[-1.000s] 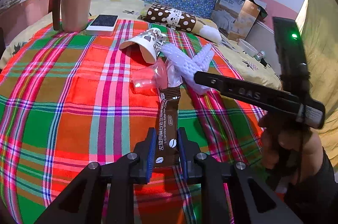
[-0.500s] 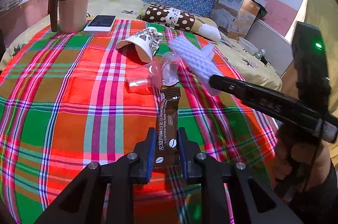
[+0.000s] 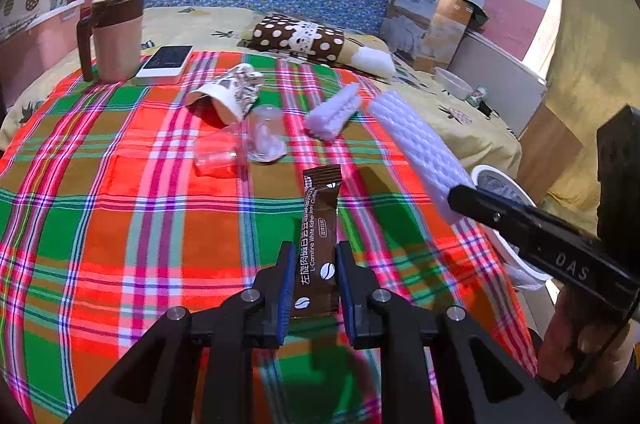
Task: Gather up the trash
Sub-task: 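Carry wrapper and foam net over the white bin and open both tools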
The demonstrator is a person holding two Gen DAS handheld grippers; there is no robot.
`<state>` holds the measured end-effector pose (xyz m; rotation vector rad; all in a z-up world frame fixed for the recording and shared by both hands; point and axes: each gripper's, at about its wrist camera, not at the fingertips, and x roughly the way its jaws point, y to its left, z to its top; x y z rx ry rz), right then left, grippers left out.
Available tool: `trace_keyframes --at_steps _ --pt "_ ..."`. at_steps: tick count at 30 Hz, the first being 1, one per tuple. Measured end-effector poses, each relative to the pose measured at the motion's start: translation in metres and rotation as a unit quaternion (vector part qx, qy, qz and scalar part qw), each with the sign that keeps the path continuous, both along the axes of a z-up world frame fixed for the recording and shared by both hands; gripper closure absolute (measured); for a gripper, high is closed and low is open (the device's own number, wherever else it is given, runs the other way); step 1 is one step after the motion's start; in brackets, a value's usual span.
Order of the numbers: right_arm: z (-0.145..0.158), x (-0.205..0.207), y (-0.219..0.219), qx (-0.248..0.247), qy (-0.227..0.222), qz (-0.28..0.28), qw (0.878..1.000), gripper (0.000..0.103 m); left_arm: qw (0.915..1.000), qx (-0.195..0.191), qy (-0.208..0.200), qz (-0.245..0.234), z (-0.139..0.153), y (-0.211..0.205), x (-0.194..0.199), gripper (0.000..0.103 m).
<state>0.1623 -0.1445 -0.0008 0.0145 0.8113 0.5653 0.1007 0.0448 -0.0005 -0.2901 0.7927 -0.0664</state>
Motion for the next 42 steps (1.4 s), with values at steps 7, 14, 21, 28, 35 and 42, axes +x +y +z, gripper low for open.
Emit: trace_keyframes --at_steps 7,14,21,28,35,42 --pt "0.008 -0.012 -0.025 0.008 -0.01 -0.029 1.0 0.08 0.9997 0.006 -0.013 -0.018 0.013 -0.026 -0.007 0.082" --pt "0.008 -0.021 -0.045 0.016 -0.016 -0.051 0.998 0.08 0.9991 0.01 -0.02 -0.036 0.021 -0.047 -0.011 0.082" --pt "0.01 -0.026 -0.063 0.019 -0.021 -0.077 0.997 0.08 0.9979 0.013 -0.027 -0.058 0.027 -0.069 -0.006 0.082" --pt "0.009 -0.027 -0.089 0.024 -0.024 -0.113 0.993 0.08 0.9955 0.012 -0.035 -0.087 0.033 -0.096 0.007 0.082" --pt "0.006 -0.027 -0.117 0.026 -0.022 -0.153 0.988 0.08 0.9925 0.011 -0.038 -0.116 0.035 -0.125 0.022 0.082" --pt "0.001 -0.029 -0.146 0.025 -0.016 -0.193 0.981 0.08 0.9881 0.01 -0.04 -0.148 0.035 -0.156 0.038 0.082"
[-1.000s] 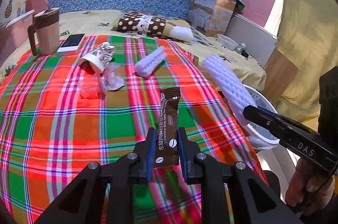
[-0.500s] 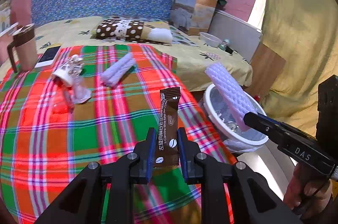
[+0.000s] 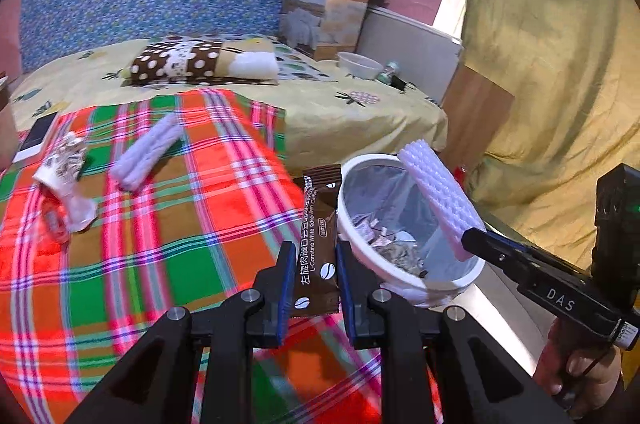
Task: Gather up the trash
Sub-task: 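Carry wrapper and foam net over the white bin and open both tools, then move both tools back over the plaid cloth toward the remaining trash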
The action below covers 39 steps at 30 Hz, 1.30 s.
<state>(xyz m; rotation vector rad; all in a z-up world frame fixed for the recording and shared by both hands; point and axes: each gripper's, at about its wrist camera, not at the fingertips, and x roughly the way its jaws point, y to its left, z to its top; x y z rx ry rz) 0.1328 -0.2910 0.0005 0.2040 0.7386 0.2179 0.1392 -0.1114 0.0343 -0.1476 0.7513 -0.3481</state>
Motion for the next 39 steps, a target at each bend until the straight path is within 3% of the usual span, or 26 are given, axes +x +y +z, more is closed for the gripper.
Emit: trace_keyframes --at_steps 19,32,34,36,39 --pt "-0.019 0.006 -0.049 -0.009 0.036 -0.066 0.997 0.08 0.9965 0.002 0.018 -0.082 -0.027 -0.082 0.056 0.082" --pt "-0.032 0.011 -0.06 -0.014 0.062 -0.072 0.995 0.077 0.9958 -0.004 0.039 -0.083 -0.046 -0.107 0.082 0.082" --pt "-0.031 0.012 -0.06 -0.015 0.062 -0.072 0.995 0.074 0.9962 -0.011 0.036 -0.079 -0.045 -0.105 0.083 0.08" --pt "-0.029 0.013 -0.059 -0.013 0.057 -0.072 0.996 0.067 0.9966 -0.015 0.031 -0.075 -0.042 -0.102 0.084 0.069" --pt "-0.027 0.011 -0.06 -0.012 0.052 -0.074 0.996 0.064 0.997 -0.023 0.027 -0.069 -0.04 -0.097 0.085 0.066"
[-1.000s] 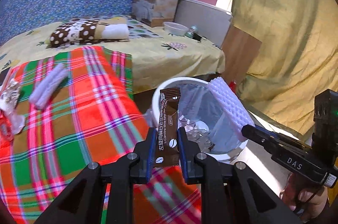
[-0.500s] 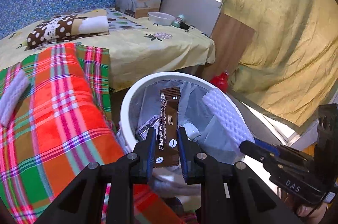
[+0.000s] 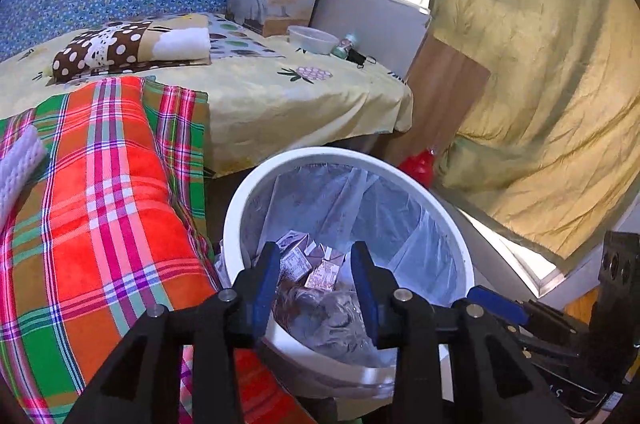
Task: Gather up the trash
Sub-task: 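Move both tools back over the plaid cloth toward the remaining trash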
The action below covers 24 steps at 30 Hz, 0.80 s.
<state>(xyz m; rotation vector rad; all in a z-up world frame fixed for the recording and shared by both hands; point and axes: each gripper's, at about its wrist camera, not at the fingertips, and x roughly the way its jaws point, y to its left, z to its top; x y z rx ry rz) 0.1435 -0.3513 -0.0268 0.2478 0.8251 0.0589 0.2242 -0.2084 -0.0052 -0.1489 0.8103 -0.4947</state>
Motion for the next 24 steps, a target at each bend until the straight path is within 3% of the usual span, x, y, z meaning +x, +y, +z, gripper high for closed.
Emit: trace_keyframes --at_steps 17,24 --pt "0.016 -0.008 0.023 0.013 -0.03 0.04 0.999 0.064 0.9999 -0.004 -0.007 0.011 0.012 0.039 -0.034 0.066" --pt "0.02 -0.012 0.048 0.017 -0.035 0.073 0.997 0.064 0.9988 -0.003 -0.012 0.047 0.018 0.07 -0.056 0.066"
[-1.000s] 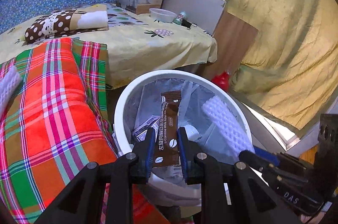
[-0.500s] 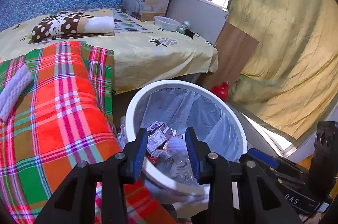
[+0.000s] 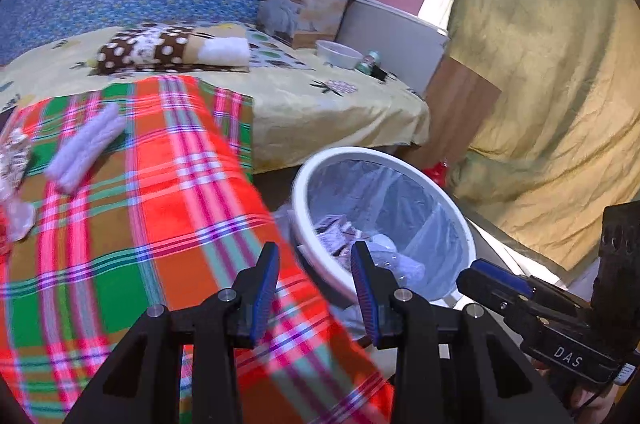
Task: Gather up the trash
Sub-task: 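Move both tools back over the plaid cloth toward the remaining trash, then grasp the clear plastic cup with the left tool while the right tool grasps the second foam net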
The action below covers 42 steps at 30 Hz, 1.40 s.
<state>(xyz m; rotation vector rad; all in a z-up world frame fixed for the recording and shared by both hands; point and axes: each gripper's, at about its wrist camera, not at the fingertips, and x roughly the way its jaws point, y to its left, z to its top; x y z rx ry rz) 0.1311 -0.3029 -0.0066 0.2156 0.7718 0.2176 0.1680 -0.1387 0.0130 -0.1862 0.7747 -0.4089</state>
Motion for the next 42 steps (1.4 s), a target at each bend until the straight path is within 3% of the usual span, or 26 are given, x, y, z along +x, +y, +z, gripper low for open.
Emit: trace_keyframes --at_steps 19,42 --pt "0.006 -0.005 0.063 0.002 0.0 0.053 0.999 0.064 0.9971 0.008 -0.013 0.075 0.009 0.076 -0.051 0.066" --pt "0.021 0.007 0.127 0.001 -0.002 0.133 0.991 0.064 0.9821 0.024 -0.012 0.186 0.016 0.17 -0.073 0.066"
